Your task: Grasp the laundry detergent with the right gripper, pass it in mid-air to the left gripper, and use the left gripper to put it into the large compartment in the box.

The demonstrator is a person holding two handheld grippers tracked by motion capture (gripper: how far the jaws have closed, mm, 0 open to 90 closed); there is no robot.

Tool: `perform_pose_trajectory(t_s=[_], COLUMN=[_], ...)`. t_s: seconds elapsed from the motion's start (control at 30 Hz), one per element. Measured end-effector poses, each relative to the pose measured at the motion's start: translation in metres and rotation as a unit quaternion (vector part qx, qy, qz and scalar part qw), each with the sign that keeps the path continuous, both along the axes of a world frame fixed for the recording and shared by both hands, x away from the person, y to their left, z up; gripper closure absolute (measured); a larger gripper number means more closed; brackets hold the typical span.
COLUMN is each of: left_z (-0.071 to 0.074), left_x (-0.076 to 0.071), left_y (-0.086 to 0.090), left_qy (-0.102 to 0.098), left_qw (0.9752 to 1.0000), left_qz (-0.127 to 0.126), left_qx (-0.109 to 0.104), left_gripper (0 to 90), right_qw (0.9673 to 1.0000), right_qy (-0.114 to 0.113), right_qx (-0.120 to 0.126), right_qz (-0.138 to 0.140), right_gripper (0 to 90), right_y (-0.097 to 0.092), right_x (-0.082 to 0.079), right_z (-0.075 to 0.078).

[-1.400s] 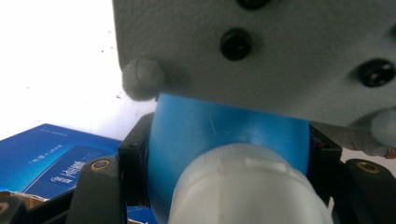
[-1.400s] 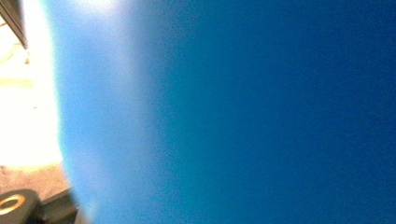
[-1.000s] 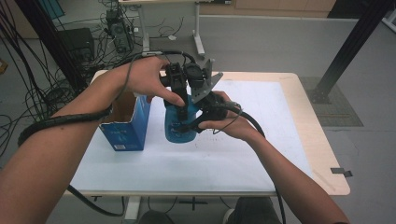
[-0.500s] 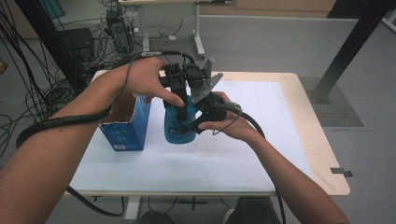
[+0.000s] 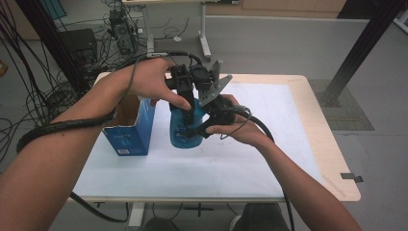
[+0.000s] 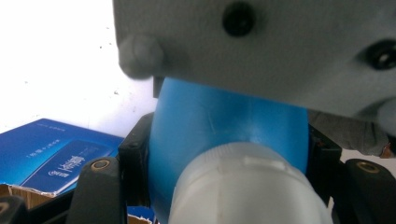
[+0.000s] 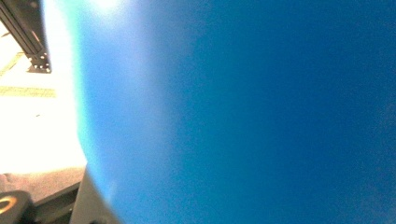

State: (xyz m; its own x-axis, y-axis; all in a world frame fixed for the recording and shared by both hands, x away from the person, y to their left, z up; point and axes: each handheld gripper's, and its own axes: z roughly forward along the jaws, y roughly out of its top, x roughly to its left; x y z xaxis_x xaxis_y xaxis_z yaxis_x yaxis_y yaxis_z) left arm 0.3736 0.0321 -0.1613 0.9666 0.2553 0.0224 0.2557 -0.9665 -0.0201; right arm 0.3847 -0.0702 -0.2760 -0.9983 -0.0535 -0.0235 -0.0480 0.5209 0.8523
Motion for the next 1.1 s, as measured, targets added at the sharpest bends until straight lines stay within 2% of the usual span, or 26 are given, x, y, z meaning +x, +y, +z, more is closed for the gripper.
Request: perform_pose_trajectory(t_s=[0.17,0.27,0.37,0.43,0.53,0.6,0.77,0.93,1.07,1.1], left_z=[0.002,0.003,0.004,0.006,0.009,0.011,0.019,0.029,0.04,0.044], left_x=[0.002,0.003,0.006,0.008,0.012,0.014,0.019,0.026,0.032,0.035], left_y=[0.001,0.002,0.005,0.007,0.01,0.012,0.02,0.028,0.035,0.038], left_qy=[0.002,-0.001,-0.003,-0.002,-0.003,-0.009,-0.024,-0.034,-0.04,-0.038], left_qw=[1.0,0.9999,0.9998,0.9997,0.9993,0.999,0.9973,0.9939,0.989,0.9866], left_qz=[0.006,0.01,0.019,0.025,0.037,0.045,0.07,0.105,0.142,0.159], left_qx=[0.0,0.001,0.0,0.0,-0.002,-0.002,-0.001,-0.002,-0.006,-0.007], left_gripper=[36.6,36.6,36.6,36.6,36.6,36.6,36.6,36.6,36.6,36.6], right_qw=[1.0,0.9995,0.9986,0.9975,0.995,0.9929,0.988,0.9795,0.9725,0.9714], right_qy=[-0.001,0.014,0.016,0.03,0.027,0.038,0.038,0.041,0.034,0.033], right_qx=[-0.008,-0.024,-0.035,-0.036,-0.058,-0.065,-0.074,-0.096,-0.104,-0.105], right_qz=[-0.003,-0.015,-0.037,-0.052,-0.077,-0.092,-0.13,-0.172,-0.206,-0.211], right_gripper=[32.0,24.4,14.8,8.8,6.3,5.3,2.4,0.3,0.3,0.2], right_y=[-0.003,-0.007,-0.014,-0.021,-0.032,-0.039,-0.063,-0.087,-0.107,-0.111], right_x=[0.0,0.0,0.002,0.004,0.005,0.006,0.008,0.009,0.008,0.007], right_z=[-0.002,-0.004,-0.008,-0.01,-0.012,-0.014,-0.015,-0.016,-0.014,-0.013])
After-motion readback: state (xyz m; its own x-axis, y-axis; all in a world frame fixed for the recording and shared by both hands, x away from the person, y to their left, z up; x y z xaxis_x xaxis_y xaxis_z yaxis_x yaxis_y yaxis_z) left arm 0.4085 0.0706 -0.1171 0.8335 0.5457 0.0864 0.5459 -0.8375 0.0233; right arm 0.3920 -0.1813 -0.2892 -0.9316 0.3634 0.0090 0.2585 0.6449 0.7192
